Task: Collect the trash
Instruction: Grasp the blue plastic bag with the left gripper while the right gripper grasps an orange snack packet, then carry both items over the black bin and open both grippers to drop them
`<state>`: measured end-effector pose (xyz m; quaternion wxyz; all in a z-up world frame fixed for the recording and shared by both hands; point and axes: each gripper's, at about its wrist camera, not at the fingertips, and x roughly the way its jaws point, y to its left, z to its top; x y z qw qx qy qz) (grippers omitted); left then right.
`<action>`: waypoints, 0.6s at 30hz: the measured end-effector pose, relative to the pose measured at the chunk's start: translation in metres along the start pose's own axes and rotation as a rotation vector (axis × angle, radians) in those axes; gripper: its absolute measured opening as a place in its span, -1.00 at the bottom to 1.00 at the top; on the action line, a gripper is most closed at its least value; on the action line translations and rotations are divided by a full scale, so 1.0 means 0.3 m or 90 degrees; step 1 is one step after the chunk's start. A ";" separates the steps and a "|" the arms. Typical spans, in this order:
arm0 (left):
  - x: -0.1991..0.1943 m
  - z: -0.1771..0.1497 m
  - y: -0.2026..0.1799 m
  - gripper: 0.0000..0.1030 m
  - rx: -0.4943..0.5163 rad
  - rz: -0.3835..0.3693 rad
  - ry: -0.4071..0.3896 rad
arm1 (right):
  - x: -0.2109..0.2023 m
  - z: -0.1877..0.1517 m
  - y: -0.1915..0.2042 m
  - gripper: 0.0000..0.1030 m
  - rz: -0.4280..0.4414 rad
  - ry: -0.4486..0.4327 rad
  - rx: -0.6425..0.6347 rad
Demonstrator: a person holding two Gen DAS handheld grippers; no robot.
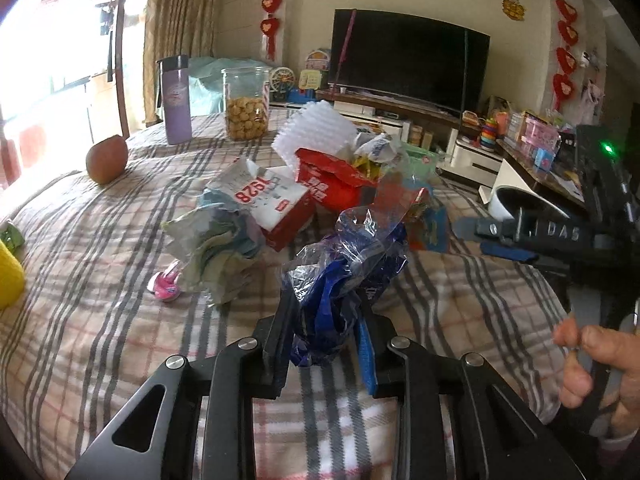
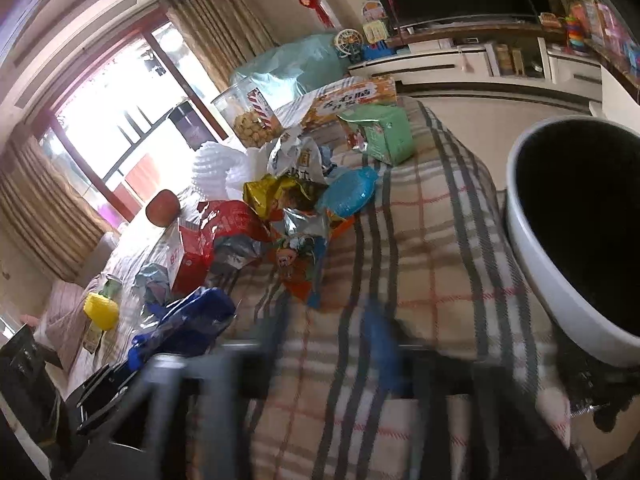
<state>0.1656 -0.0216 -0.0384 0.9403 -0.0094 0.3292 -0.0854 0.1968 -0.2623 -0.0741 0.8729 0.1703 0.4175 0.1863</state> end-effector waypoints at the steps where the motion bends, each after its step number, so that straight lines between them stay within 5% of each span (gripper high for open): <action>1: -0.001 -0.001 0.003 -0.48 -0.001 0.002 0.001 | 0.017 0.008 0.007 0.50 0.003 0.002 -0.003; 8: 0.011 0.017 0.012 -0.49 -0.010 0.010 0.006 | 0.165 0.075 0.021 0.41 -0.005 0.040 -0.002; 11: 0.020 0.027 0.009 -0.49 -0.010 0.003 0.008 | 0.168 0.080 0.025 -0.69 0.010 0.052 -0.009; 18: 0.042 0.047 -0.045 -0.50 0.006 -0.025 0.010 | 0.032 0.029 -0.010 -0.71 0.006 0.021 -0.010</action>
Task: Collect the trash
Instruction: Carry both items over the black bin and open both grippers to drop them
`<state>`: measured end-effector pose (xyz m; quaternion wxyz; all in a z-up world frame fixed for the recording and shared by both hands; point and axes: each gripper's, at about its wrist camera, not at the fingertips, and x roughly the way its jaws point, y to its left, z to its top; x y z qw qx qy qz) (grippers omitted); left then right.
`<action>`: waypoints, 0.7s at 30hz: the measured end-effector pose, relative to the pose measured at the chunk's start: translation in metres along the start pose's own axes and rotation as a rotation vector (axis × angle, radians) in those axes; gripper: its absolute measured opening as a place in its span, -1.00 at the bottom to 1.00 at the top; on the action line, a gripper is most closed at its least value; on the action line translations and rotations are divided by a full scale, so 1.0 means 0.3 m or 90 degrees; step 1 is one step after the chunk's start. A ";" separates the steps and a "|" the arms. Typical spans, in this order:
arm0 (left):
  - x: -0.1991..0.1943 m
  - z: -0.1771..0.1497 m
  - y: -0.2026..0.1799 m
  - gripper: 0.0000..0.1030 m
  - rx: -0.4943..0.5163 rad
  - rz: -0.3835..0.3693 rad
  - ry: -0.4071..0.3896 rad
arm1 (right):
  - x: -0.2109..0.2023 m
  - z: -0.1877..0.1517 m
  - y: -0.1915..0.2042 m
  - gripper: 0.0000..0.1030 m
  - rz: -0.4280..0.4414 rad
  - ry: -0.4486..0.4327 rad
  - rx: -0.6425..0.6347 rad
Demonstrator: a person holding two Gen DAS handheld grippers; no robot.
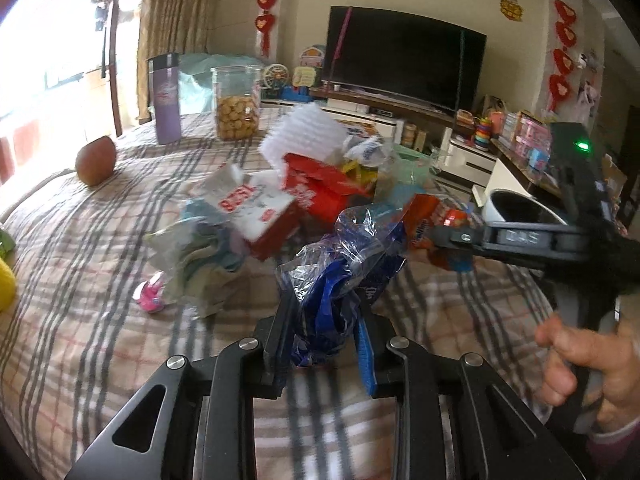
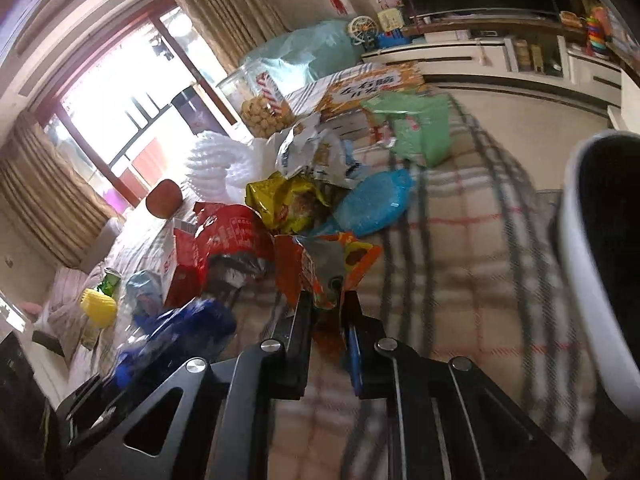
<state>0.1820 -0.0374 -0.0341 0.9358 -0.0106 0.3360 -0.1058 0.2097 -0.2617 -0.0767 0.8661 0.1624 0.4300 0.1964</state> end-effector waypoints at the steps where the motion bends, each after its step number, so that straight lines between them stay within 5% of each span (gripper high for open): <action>1: 0.007 0.003 -0.013 -0.50 0.003 -0.006 0.002 | -0.027 -0.008 -0.013 -0.71 -0.002 -0.005 0.005; 21: 0.110 0.118 -0.286 -0.51 0.085 -0.105 -0.002 | -0.387 -0.048 -0.232 -0.71 -0.103 -0.108 0.061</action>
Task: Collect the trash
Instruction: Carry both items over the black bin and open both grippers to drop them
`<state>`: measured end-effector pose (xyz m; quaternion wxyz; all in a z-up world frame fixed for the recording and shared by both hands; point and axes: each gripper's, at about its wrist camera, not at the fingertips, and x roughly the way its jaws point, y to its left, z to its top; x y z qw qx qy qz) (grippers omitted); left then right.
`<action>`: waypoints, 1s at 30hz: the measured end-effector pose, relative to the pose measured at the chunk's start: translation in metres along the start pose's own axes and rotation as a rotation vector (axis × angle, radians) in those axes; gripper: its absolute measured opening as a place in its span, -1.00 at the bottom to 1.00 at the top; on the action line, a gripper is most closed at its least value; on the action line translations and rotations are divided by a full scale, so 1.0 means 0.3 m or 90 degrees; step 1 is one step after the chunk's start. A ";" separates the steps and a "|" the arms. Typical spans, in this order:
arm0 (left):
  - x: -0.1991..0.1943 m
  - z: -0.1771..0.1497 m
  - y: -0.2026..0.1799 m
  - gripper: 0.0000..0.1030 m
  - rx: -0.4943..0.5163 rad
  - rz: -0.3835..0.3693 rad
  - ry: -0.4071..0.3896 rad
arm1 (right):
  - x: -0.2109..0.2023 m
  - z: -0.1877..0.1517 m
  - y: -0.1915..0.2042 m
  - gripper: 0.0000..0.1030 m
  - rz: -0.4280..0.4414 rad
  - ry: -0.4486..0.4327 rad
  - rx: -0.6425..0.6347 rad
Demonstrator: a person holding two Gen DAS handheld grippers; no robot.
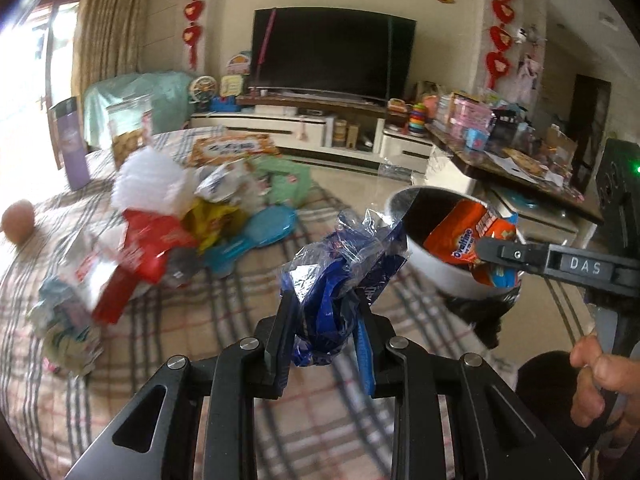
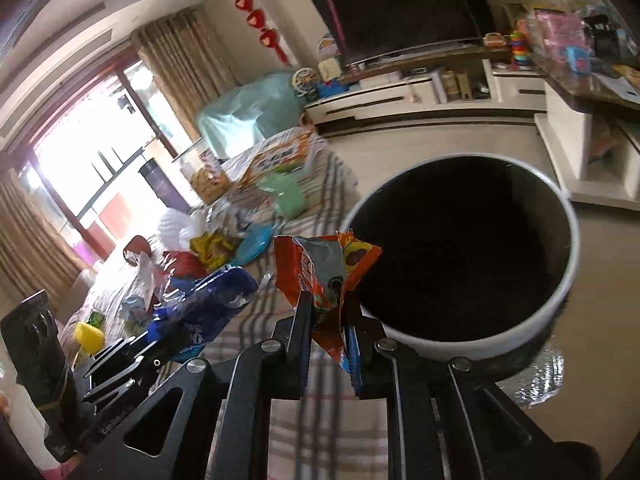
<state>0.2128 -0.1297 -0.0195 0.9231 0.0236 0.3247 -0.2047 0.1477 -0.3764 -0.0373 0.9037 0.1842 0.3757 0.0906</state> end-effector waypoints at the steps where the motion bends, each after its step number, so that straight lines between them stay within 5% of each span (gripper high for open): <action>1: 0.008 0.009 -0.012 -0.51 0.003 -0.003 -0.001 | -0.005 0.004 -0.013 -0.71 -0.005 -0.002 0.001; 30: 0.307 0.198 -0.272 -0.49 0.105 -0.029 0.030 | -0.005 0.096 -0.268 -0.63 -0.083 0.000 0.032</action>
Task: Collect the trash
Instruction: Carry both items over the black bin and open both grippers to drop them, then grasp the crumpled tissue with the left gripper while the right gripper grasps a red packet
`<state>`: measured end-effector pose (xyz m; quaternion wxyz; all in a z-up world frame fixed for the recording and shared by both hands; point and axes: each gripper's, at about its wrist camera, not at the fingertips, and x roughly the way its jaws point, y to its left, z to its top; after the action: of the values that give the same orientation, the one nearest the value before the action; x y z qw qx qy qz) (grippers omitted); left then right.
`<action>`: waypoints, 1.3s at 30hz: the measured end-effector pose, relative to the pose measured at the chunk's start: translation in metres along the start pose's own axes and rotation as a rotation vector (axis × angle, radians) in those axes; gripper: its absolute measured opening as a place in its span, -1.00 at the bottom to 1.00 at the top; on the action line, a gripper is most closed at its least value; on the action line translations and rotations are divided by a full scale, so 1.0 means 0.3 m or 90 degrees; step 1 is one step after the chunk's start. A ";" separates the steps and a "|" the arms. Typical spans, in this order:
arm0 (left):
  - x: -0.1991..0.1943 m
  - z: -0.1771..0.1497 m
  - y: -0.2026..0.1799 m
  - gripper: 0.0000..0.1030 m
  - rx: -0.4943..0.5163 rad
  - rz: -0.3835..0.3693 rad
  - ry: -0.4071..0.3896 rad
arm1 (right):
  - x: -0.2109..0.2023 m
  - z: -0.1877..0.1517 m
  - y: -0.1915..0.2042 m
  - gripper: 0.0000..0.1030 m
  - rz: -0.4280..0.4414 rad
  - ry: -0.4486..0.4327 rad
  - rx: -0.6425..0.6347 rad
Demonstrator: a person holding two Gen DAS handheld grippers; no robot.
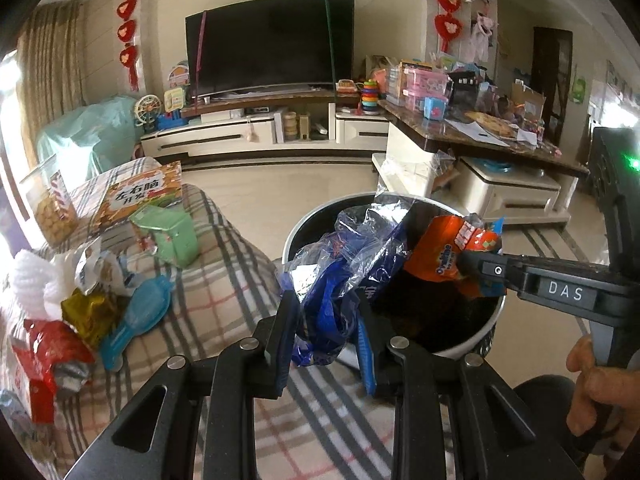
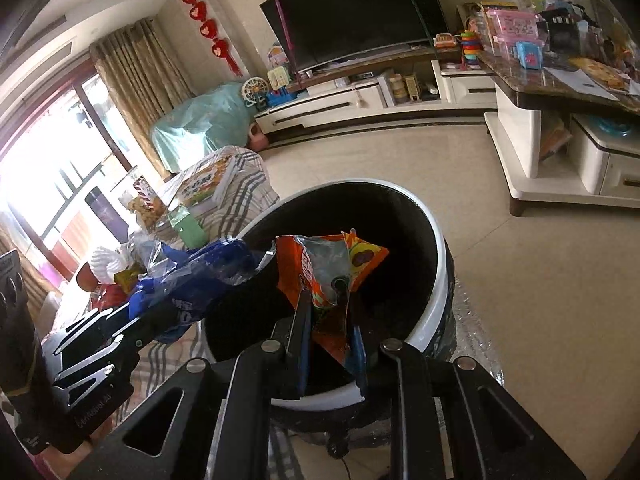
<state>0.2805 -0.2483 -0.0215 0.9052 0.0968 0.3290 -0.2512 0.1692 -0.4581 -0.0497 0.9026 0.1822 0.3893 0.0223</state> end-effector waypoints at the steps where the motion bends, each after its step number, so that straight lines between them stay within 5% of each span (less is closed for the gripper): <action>1: 0.011 0.009 -0.001 -0.49 -0.001 -0.001 0.002 | 0.006 0.004 -0.003 -0.63 -0.002 0.003 -0.002; 7: 0.049 0.044 -0.018 -0.35 0.001 -0.008 0.014 | 0.031 0.022 -0.011 -0.60 -0.008 0.019 -0.009; 11: 0.066 0.047 -0.024 0.02 -0.005 -0.003 0.022 | 0.028 0.036 -0.017 0.01 -0.010 0.020 -0.003; 17: 0.040 0.002 0.005 0.07 -0.027 0.002 0.023 | -0.002 0.031 -0.015 0.40 -0.017 0.004 0.001; 27: -0.101 -0.148 0.134 0.18 -0.109 0.022 0.015 | -0.043 -0.025 0.073 0.67 0.021 -0.015 0.008; 39: -0.374 -0.344 0.271 0.18 -0.185 0.085 -0.011 | 0.009 -0.138 0.304 0.72 0.084 0.017 -0.039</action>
<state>0.1925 -0.0999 -0.0273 0.9271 -0.0158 0.3471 -0.1406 0.1510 -0.3595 -0.0461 0.8991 0.1793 0.3875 0.0964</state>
